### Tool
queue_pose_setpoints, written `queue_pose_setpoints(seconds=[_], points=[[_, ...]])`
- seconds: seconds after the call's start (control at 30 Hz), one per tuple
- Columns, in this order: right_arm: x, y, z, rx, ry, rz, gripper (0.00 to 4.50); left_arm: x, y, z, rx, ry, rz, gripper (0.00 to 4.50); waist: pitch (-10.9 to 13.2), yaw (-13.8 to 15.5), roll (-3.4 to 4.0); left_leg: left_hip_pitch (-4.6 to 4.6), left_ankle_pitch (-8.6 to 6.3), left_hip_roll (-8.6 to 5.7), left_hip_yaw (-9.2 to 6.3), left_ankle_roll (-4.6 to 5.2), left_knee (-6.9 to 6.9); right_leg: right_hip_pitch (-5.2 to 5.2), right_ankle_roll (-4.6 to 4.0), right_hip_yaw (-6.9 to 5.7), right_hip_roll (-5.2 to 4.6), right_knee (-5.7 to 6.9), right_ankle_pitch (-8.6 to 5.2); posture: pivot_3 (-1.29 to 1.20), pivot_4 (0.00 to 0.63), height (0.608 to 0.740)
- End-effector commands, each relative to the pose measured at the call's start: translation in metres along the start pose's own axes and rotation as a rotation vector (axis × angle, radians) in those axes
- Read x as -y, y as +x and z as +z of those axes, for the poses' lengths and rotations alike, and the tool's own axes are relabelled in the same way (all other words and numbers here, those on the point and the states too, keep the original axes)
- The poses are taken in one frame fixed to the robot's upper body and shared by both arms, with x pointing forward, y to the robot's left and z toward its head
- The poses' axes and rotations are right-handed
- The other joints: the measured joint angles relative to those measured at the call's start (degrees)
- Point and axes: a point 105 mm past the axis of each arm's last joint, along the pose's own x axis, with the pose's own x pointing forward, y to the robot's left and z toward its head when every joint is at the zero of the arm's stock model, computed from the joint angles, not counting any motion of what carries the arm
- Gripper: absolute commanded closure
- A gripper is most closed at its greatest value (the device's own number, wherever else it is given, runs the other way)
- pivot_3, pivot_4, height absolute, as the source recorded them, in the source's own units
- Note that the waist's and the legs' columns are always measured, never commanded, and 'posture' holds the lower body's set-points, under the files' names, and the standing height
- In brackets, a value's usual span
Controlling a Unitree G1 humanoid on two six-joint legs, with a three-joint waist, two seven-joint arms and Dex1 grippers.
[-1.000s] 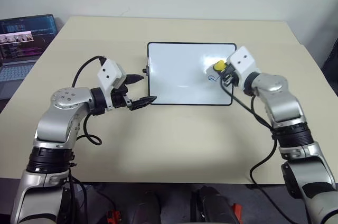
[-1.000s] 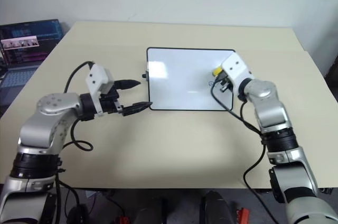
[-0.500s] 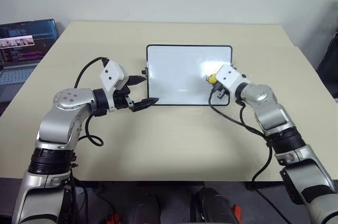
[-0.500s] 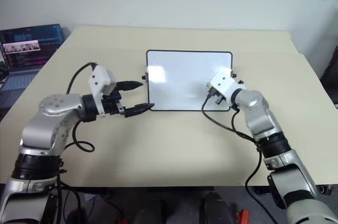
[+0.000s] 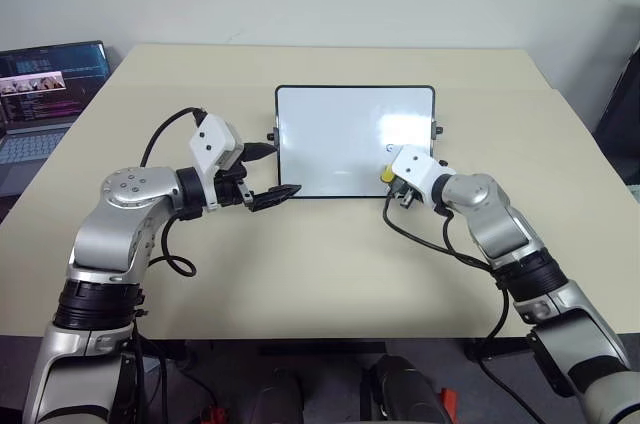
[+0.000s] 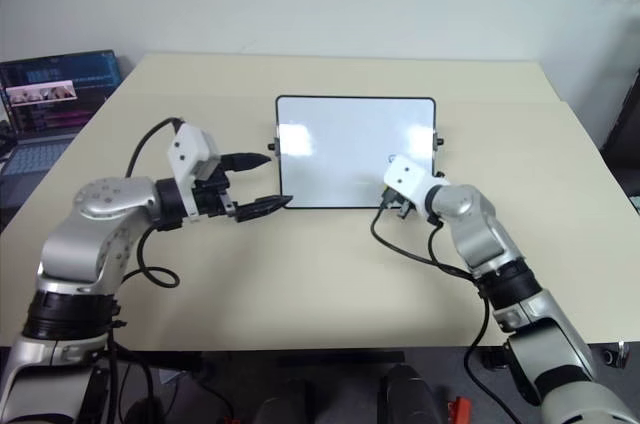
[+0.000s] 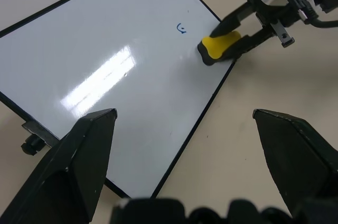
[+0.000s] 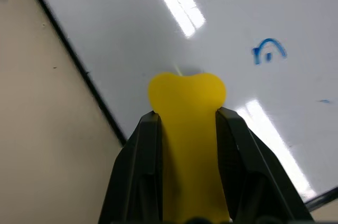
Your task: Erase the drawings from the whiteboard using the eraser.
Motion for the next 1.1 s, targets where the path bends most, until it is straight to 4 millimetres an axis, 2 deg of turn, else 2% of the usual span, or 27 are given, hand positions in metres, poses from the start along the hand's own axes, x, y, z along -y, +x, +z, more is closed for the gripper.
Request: queue_pose_setpoints(seconds=[0.03, 0.2, 0.27, 0.4, 0.67, 0.8, 0.97, 1.1], points=[[0.044, -0.005, -0.011, -0.057, 0.038, -0.199, 3.48, 0.0, 0.0, 0.015, 0.036, 0.051, -0.002, 0.0, 0.0, 0.1, 0.0, 0.0, 0.02, 0.0, 0.0, 0.01, 0.0, 0.0, 0.03, 0.0, 0.0, -0.01, 0.01, 0.0, 0.15, 0.74], [0.065, -0.004, -0.021, -0.114, 0.069, -0.31, 3.48, 0.001, 0.002, 0.015, 0.038, 0.051, -0.006, 0.0, 0.0, 0.1, -0.02, -0.01, 0.04, -0.01, 0.0, 0.02, 0.0, 0.01, 0.02, 0.0, 0.0, -0.02, 0.04, 0.0, 0.15, 0.74], [0.067, -0.004, -0.025, -0.129, 0.076, -0.321, 3.48, 0.001, 0.003, 0.015, 0.039, 0.051, -0.006, 0.0, 0.0, 0.1, -0.02, -0.01, 0.04, 0.0, 0.0, 0.02, 0.0, 0.01, 0.02, 0.0, 0.0, -0.03, 0.04, 0.0, 0.15, 0.74], [0.06, -0.002, -0.03, -0.155, 0.052, -0.281, 3.48, 0.001, 0.002, 0.014, 0.037, 0.049, -0.005, 0.0, 0.0, 0.1, -0.02, -0.01, 0.05, -0.01, 0.0, 0.03, 0.0, 0.01, 0.05, 0.01, 0.0, -0.03, 0.04, 0.0, 0.15, 0.74], [0.001, -0.001, -0.022, -0.124, -0.004, 0.023, 3.49, 0.001, 0.003, 0.014, 0.038, 0.048, -0.005, 0.0, -0.1, -0.2, -0.08, -0.02, 0.05, 0.02, 0.01, 0.04, -0.06, 0.01, 0.07, 0.02, 0.02, -0.16, 0.03, 0.0, 0.15, 0.74], [-0.017, -0.003, -0.02, -0.123, -0.018, 0.108, 3.49, 0.001, 0.003, 0.014, 0.038, 0.048, -0.005, 0.0, -0.1, -0.2, -0.09, -0.01, 0.05, 0.05, 0.01, 0.04, -0.07, 0.01, 0.09, 0.02, 0.06, -0.16, 0.02, 0.0, 0.15, 0.74], [-0.007, 0.001, -0.007, -0.095, -0.025, 0.057, 3.49, 0.001, 0.003, 0.014, 0.04, 0.046, -0.008, 0.0, -0.1, -0.3, -0.09, -0.01, 0.05, 0.06, 0.01, 0.04, -0.06, 0.01, 0.1, 0.01, 0.06, -0.18, 0.03, 0.0, 0.15, 0.74], [0.013, 0.01, 0.011, -0.06, -0.016, -0.033, 3.49, 0.001, 0.004, 0.014, 0.041, 0.046, -0.009, 0.0, -0.1, -0.9, -0.09, 0.01, 0.05, 0.12, 0.02, 0.04, -0.06, 0.0, 0.1, 0.04, 0.12, -0.2, 0.08, 0.0, 0.15, 0.74]])
